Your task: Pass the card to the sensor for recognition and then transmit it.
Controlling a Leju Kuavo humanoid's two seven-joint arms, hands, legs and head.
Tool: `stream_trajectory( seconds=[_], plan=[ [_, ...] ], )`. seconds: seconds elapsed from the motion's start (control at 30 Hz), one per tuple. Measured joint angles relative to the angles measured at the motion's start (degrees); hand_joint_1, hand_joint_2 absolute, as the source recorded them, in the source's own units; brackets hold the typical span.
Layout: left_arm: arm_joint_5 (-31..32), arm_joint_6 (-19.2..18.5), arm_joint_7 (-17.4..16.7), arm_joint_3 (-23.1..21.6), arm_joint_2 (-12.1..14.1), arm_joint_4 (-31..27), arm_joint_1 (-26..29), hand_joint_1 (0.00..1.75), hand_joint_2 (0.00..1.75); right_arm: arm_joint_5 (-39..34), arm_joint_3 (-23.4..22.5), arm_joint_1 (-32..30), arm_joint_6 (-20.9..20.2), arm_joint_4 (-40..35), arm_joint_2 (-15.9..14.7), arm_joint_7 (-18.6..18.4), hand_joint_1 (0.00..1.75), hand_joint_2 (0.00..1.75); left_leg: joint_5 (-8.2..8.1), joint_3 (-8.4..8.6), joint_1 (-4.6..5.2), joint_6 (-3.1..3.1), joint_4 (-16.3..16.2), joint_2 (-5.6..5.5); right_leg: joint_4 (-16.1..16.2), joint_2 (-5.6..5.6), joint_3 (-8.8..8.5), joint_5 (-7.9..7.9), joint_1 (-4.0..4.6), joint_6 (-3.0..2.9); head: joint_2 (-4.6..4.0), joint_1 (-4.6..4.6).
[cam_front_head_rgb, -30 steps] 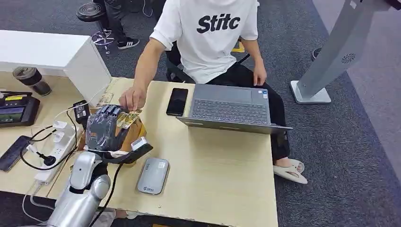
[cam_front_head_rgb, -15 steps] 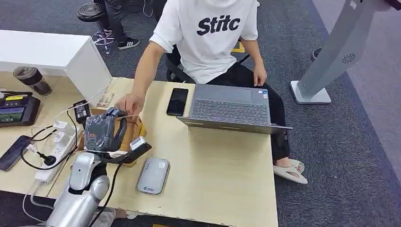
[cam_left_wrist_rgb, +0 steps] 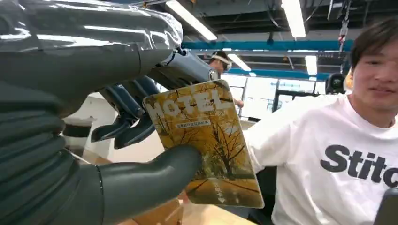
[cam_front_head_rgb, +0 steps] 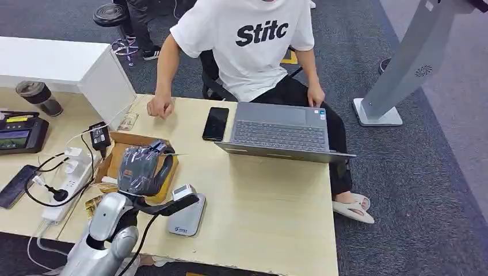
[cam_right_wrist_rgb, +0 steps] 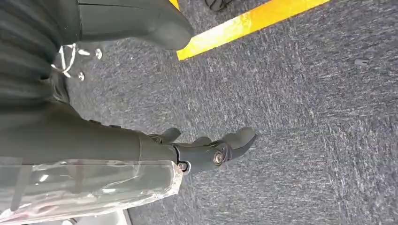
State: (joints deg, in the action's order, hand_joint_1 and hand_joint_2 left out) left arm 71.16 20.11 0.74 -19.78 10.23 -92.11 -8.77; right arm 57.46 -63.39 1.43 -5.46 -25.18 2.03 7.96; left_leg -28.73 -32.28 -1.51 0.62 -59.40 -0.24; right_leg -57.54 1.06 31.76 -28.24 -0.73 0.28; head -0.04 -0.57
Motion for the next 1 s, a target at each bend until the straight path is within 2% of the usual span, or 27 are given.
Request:
stream_trajectory(
  seconds=[0.17, 0.3, 0.6, 0.67, 1.0],
  plan=[
    [-2.6, -4.0, -1.1, -3.4, 0.9, -1.1, 0.3, 1.75, 1.75, 1.1, -1.2, 0.3, 0.0, -0.1, 0.4, 0.2, 0.00, 1.75, 0.00, 0.00, 0.00, 0.00, 0.0, 0.01, 0.0, 0.00, 0.00, 0.00, -0.01, 0.00, 0.00, 0.00],
    [-6.0, -6.5, -1.2, -4.5, 1.6, -1.1, 1.1, 1.75, 1.75, 1.4, -2.0, 0.4, 0.0, -0.1, 0.4, 0.5, 0.00, 1.75, 0.00, -0.01, 0.00, 0.00, 0.0, -0.01, 0.0, -0.02, 0.01, 0.00, 0.00, 0.00, 0.00, 0.00],
    [-6.8, -7.1, -1.3, -5.5, 2.4, -1.1, 1.6, 1.75, 1.75, 1.4, -2.9, 0.5, 0.0, -0.1, 0.4, 0.7, 0.00, 1.75, 0.00, -0.03, 0.00, 0.00, 0.0, -0.01, 0.0, -0.02, 0.02, 0.00, 0.00, 0.00, 0.00, 0.00],
    [-6.9, -8.4, -1.4, -5.7, 2.6, -1.1, 1.6, 1.75, 1.75, 1.4, -2.9, 0.5, 0.0, 0.0, 0.4, 0.7, 0.00, 1.75, 0.00, -0.03, 0.00, 0.00, 0.0, -0.01, 0.0, -0.03, 0.02, 0.00, 0.00, 0.00, 0.00, 0.00],
    [-3.0, -9.0, -3.6, -8.3, 4.8, 0.2, 2.1, 1.75, 1.75, 2.5, -3.9, 0.8, 0.0, 0.1, 0.4, 0.7, 0.00, 1.75, 0.00, -0.04, 0.00, 0.00, 0.0, -0.01, 0.0, -0.02, 0.03, 0.00, 0.00, 0.00, 0.00, 0.00]
  ],
)
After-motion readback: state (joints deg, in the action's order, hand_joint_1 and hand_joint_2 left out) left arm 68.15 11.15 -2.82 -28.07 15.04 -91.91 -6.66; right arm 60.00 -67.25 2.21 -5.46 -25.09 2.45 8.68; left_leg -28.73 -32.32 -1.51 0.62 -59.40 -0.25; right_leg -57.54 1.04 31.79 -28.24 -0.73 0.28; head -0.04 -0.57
